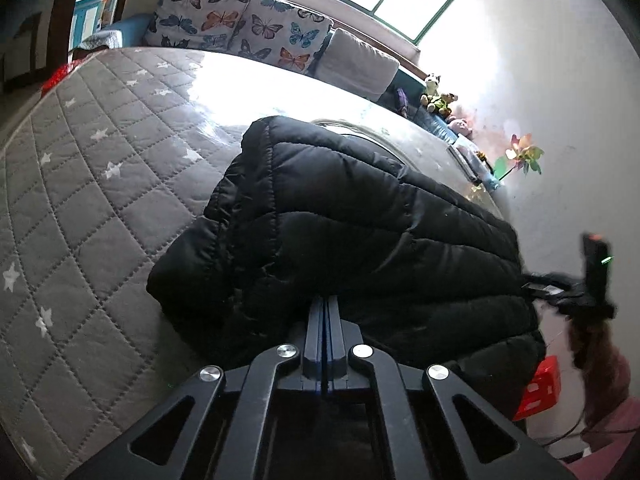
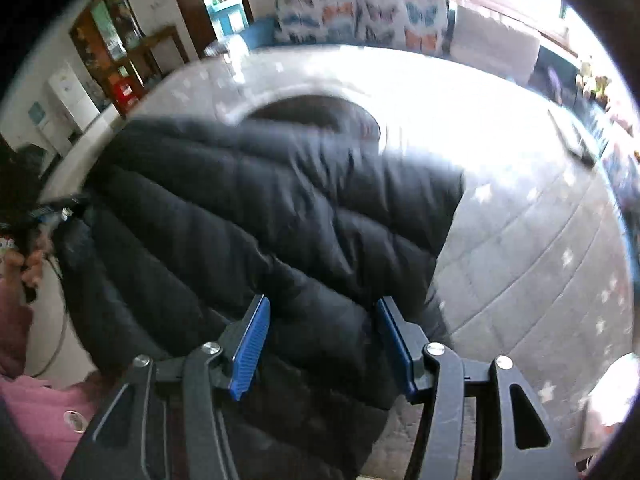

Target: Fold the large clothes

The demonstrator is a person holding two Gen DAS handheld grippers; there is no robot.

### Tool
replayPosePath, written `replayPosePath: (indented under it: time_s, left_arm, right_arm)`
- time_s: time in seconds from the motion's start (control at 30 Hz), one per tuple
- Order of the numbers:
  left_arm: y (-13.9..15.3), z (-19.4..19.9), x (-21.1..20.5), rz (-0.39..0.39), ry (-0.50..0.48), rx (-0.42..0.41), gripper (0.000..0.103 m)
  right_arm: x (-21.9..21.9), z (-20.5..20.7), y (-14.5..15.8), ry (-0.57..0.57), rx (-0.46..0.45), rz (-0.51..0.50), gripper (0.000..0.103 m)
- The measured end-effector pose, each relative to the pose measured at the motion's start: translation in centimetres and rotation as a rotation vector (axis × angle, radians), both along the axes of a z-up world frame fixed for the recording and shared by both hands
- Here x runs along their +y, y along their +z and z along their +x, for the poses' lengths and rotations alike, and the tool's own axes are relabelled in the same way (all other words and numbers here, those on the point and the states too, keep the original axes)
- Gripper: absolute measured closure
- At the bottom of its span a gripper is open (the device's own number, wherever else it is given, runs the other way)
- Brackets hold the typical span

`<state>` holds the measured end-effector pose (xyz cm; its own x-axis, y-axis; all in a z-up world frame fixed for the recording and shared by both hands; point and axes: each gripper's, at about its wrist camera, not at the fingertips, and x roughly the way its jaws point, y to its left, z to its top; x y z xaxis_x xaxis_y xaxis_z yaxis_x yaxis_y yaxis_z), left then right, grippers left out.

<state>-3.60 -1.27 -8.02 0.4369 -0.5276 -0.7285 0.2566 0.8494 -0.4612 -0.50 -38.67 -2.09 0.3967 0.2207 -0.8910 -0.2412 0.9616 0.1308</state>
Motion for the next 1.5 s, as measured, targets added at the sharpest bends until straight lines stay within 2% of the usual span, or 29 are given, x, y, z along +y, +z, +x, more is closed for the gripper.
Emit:
replayPosePath:
  time_s: [0.1, 0.2, 0.3, 0.47, 0.63, 0.77, 0.9, 1.0, 1.07, 1.1, 1.13, 1.2, 1.23, 1.3, 1.5]
  left_arm:
    - [0.4, -0.2, -0.2, 0.009, 0.002, 0.002, 0.098]
    - [1.7, -0.5, -0.5, 0.041, -0.005, 0.010, 0.097]
    - [3.5, -1.0, -1.0, 0.080, -0.012, -0.017, 0.097]
    - [5.3, -0.4, -0.9, 0.096, 0.005, -0.010, 0.096]
    - [6.2, 0.9, -0.5, 0.091, 0.007, -0.014, 0.096]
    - [7.1, 1.5, -1.0, 0.149, 0.030, -0.066, 0.096]
    - [6.7, 2.0, -1.4, 0.196, 0.020, -0.065, 0.094]
    - [6.7, 2.3, -1.0, 0.163, 0.029, -0.055, 0.092]
    - [7.1, 2.4, -0.5, 0.141, 0.043, -0.051, 0.087]
    - [7.4, 2.4, -0.2, 0.130, 0.053, -0.064, 0.076]
    - [7.8, 2.3, 0.1, 0.122, 0.067, -0.086, 0.050]
    - [8.2, 2.0, 0.6, 0.098, 0.095, -0.143, 0.015]
    - [8.3, 1.8, 0.8, 0.082, 0.097, -0.171, 0.015]
    - [8.2, 2.1, 0.7, 0.094, 0.084, -0.161, 0.015]
    - [5.3, 4.6, 0.2, 0.137, 0.062, -0.045, 0.015]
  right_arm:
    - [0.3, 0.0, -0.8, 0.001, -0.012, 0.001, 0.041]
    - [0.3, -0.7, 0.4, 0.008, -0.031, -0.017, 0.041]
    - [0.1, -1.5, 1.5, -0.006, -0.056, -0.006, 0.041]
    - [-1.7, -1.7, 2.7, -0.070, -0.091, 0.010, 0.033]
    - [-3.2, -0.5, 2.3, -0.136, -0.083, 0.053, 0.028]
    - [-4.4, 0.4, 1.2, -0.167, -0.045, 0.126, 0.026]
    - [-4.8, 1.2, 0.1, -0.171, -0.021, 0.144, 0.025]
    - [-5.3, 1.5, 0.2, -0.185, -0.026, 0.184, 0.023]
    - [-5.6, 1.5, 0.2, -0.188, -0.029, 0.203, 0.020]
    - [-5.7, 1.5, 0.2, -0.183, -0.028, 0.212, 0.019]
    - [-5.8, 1.6, 0.1, -0.179, -0.025, 0.227, 0.018]
    - [-6.0, 1.8, -0.2, -0.188, -0.019, 0.239, 0.018]
    - [-6.2, 1.9, -0.3, -0.189, -0.018, 0.251, 0.017]
    - [-6.6, 2.2, -0.7, -0.205, -0.011, 0.284, 0.014]
    - [-7.2, 3.1, -1.7, -0.227, 0.003, 0.330, 0.011]
